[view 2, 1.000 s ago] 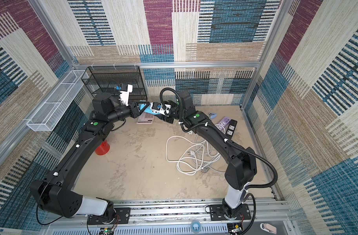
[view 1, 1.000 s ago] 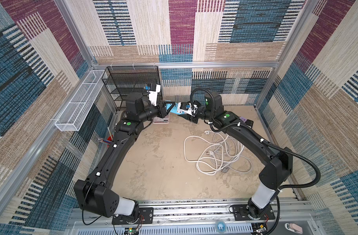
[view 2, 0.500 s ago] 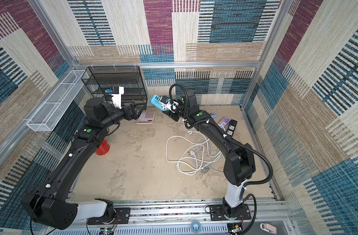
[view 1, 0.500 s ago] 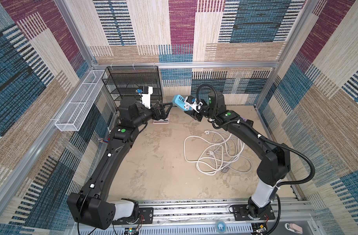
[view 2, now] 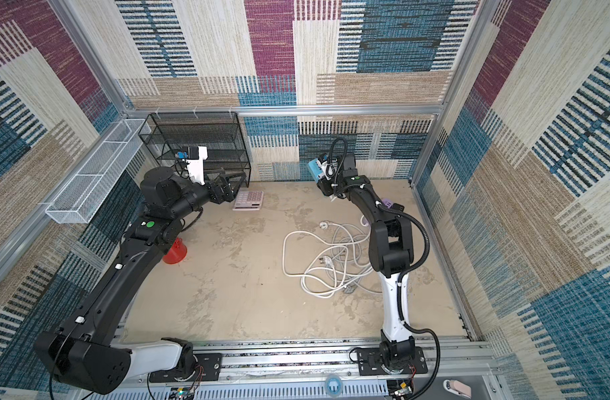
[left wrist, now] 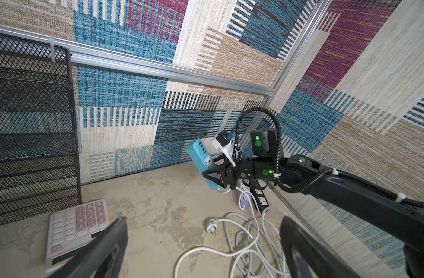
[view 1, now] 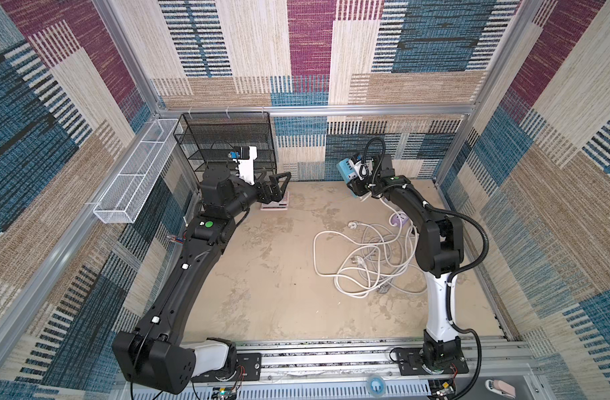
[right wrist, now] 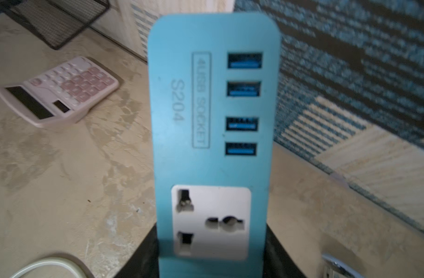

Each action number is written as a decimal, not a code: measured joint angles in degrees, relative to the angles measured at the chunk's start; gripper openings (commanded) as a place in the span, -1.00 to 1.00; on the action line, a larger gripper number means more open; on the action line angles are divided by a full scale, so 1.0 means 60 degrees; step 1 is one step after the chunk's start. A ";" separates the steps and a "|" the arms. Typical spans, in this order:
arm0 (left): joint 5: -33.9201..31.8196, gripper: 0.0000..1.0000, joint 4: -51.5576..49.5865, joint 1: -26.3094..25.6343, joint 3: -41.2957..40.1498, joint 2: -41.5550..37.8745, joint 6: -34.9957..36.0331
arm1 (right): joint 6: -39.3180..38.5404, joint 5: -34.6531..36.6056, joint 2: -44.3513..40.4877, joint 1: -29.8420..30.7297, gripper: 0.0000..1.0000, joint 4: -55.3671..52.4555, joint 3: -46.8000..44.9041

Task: Unwrap the cord wrapped around the power strip
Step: Place the power strip at the center of the board.

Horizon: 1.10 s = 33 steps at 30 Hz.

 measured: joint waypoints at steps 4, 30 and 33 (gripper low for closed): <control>-0.0004 0.99 0.0000 0.0000 0.0000 0.0000 0.0004 | 0.0448 0.0514 0.0918 -0.0288 -0.91 -0.0860 0.0954; 0.0015 0.98 0.0000 0.0000 0.0000 0.0051 0.0007 | 0.0816 0.1446 0.2437 -0.0834 -0.93 -0.2983 0.1683; 0.0015 0.98 0.0004 0.0000 0.0000 0.0051 0.0007 | 0.0849 0.1450 0.2262 -0.0845 -0.90 -0.2747 0.1304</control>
